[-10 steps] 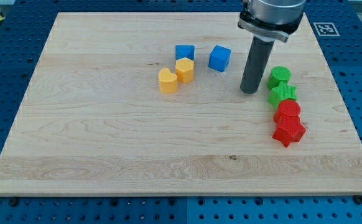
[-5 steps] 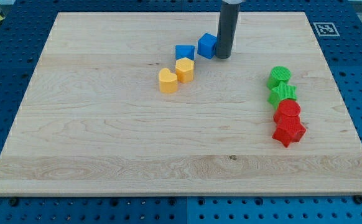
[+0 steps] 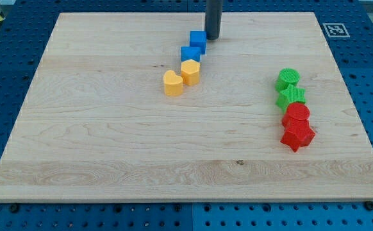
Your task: Move the blue cube above the blue triangle
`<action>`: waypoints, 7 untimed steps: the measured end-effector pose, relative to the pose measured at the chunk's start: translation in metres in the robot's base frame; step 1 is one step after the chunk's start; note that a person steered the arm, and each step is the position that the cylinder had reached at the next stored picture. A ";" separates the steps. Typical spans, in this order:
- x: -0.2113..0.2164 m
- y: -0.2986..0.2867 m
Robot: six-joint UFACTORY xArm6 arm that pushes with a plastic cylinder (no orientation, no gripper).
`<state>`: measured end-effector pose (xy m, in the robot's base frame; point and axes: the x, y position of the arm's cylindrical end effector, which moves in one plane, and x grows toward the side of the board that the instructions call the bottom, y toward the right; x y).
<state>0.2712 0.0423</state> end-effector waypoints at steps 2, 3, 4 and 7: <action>0.001 -0.002; 0.015 0.010; 0.024 -0.007; -0.004 -0.024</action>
<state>0.2672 0.0183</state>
